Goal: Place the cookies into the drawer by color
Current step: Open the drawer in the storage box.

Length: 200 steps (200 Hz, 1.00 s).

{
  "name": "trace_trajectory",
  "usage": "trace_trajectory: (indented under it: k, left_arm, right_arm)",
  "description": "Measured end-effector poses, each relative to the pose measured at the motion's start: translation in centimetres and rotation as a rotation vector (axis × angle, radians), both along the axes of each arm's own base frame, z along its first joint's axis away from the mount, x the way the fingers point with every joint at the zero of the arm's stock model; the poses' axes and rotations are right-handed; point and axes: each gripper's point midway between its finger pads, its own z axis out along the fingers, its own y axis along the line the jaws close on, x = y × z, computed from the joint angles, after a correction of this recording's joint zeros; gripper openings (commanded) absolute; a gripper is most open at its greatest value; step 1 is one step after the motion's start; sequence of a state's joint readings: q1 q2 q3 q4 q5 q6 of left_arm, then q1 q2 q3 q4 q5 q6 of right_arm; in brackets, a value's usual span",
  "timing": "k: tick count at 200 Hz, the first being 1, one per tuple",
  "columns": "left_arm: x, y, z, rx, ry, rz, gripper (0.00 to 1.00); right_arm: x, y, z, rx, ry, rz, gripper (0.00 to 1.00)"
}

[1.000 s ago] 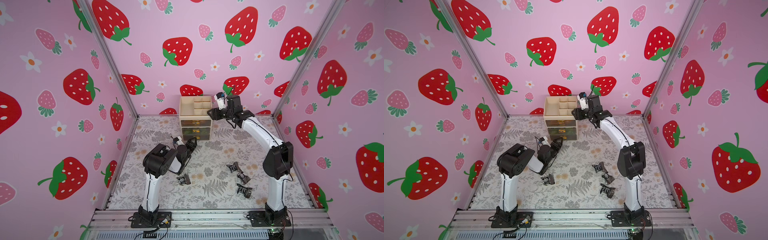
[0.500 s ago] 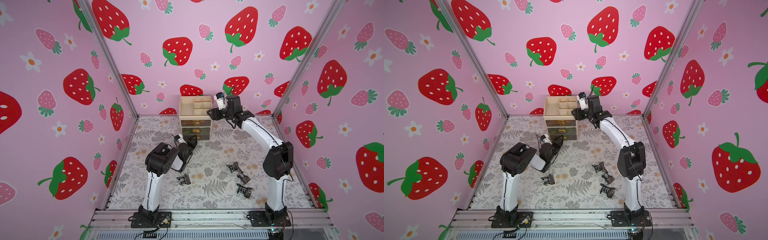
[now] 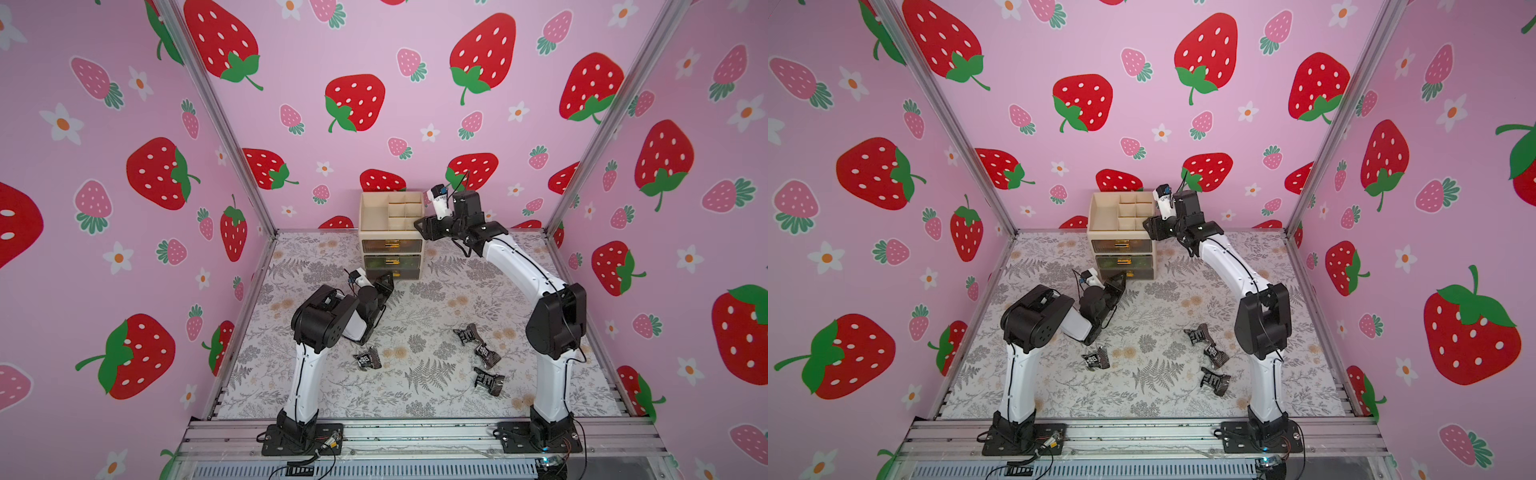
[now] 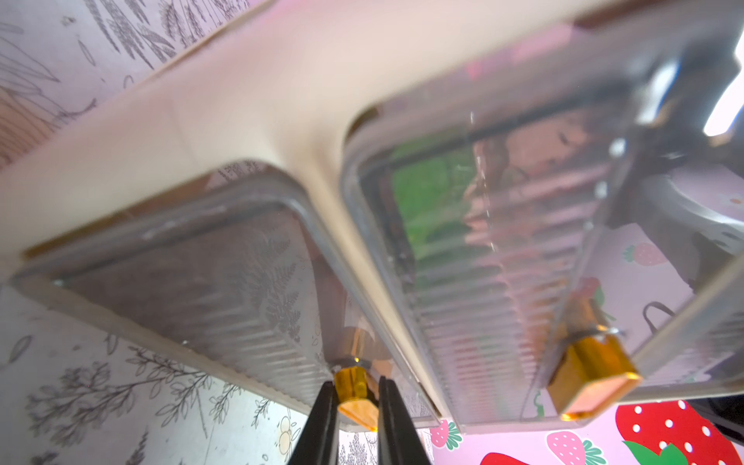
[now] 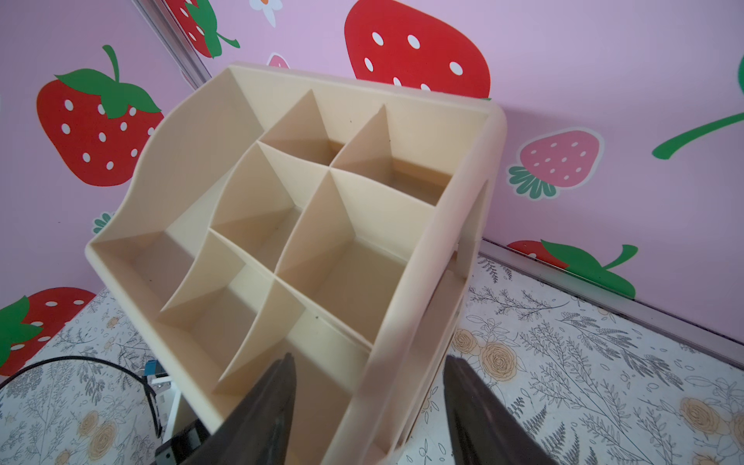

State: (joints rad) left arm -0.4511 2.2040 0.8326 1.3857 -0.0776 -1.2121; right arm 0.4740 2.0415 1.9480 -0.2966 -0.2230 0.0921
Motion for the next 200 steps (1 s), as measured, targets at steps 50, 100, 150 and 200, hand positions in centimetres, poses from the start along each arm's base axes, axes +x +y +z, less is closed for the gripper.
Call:
trace_trajectory:
  k: [50, 100, 150, 200]
  left_arm:
    - [-1.0, -0.2, -0.2, -0.002, 0.005, -0.016, 0.08]
    - [-4.3, -0.2, -0.1, 0.022, 0.035, -0.065, 0.07]
    - [-4.7, 0.4, -0.3, 0.011, 0.048, -0.108, 0.07]
    - [-4.2, 0.8, -0.2, 0.003, 0.041, -0.123, 0.02]
  right_arm:
    - [0.0, 0.0, 0.0, -0.003, -0.001, 0.000, 0.63]
    - [-0.4, 0.3, -0.2, -0.010, 0.013, 0.005, 0.63]
    - [-0.6, 0.2, -0.3, 0.003, 0.041, -0.015, 0.63]
    - [-4.4, 0.8, 1.0, -0.050, -0.018, 0.069, 0.63]
